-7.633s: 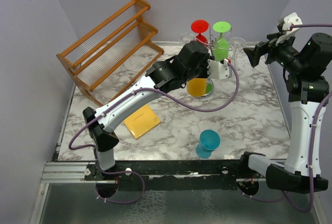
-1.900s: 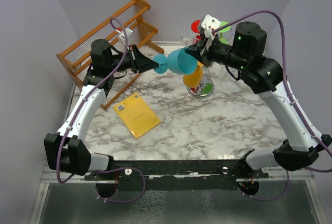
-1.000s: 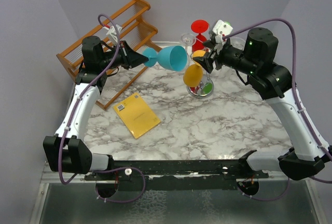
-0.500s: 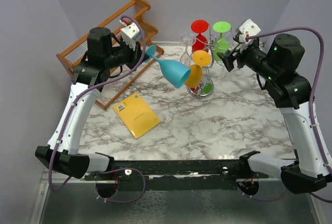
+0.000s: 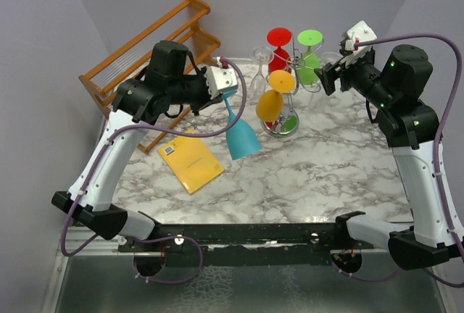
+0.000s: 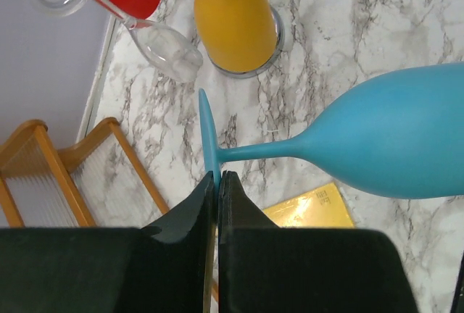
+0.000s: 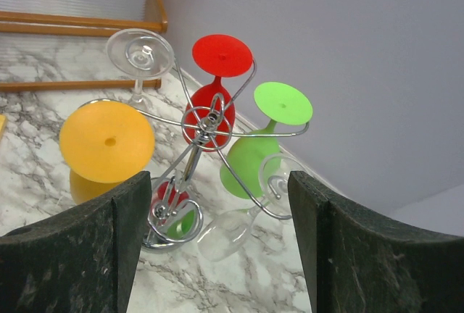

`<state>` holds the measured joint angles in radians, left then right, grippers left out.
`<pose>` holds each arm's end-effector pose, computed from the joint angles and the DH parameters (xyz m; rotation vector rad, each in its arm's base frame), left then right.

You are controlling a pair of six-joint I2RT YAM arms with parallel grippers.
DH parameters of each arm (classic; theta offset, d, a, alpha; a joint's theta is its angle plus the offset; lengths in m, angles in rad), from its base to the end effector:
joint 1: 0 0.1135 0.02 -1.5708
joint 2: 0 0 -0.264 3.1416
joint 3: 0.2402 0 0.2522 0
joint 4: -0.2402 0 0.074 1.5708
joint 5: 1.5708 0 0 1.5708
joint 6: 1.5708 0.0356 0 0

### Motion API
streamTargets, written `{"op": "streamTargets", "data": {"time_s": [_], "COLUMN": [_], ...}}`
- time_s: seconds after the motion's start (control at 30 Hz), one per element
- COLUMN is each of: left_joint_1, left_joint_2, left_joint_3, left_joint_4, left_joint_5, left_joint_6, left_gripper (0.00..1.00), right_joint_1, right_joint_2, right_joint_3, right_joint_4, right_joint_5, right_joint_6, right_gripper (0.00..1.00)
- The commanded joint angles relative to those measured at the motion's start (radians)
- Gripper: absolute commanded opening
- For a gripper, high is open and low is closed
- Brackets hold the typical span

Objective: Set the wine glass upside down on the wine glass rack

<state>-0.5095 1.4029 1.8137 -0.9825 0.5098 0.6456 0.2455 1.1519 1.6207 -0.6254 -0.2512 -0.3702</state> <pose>0.2228 -0.1444 0.4698 1.3799 1.5771 -0.4624 0.2027 0.0599 0.5020 -0.6956 1.5775 0.1247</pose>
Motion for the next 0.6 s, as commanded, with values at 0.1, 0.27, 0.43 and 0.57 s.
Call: {"op": "streamTargets", "data": {"time_s": [0.1,0.27,0.43,0.57], "left_joint_1": [-0.155,-0.301,-0.423,-0.499], "left_joint_2": [0.081,0.161,0.244,0.319], "left_joint_3": [0.173,0.315,0.441,0.507], "left_joint_4": [-0.066,-0.053,-0.006,0.072], "left_joint_5": [-0.158,-0.264,-0.377,-0.480], "left_joint_6": [0.125,0.124,0.125,0.129], "left_gripper": [0.00,0.00,0.00,0.00], "right_joint_1": [-0.081,-0.151,-0.250,-0.306], "right_joint_2": [-0.007,-0.012,-0.030,-0.044], "right_joint_3": [-0.029,-0.035,-0.082,-0.121], "right_joint_4": [0.040,0.042,0.058,0.087], "right_joint_5": [-0.041,-0.048,-0.072,-0.057], "right_joint_6": [0.041,0.058,0.105,0.146], "right_gripper": [0.76,0.76,0.77,0.79]}}
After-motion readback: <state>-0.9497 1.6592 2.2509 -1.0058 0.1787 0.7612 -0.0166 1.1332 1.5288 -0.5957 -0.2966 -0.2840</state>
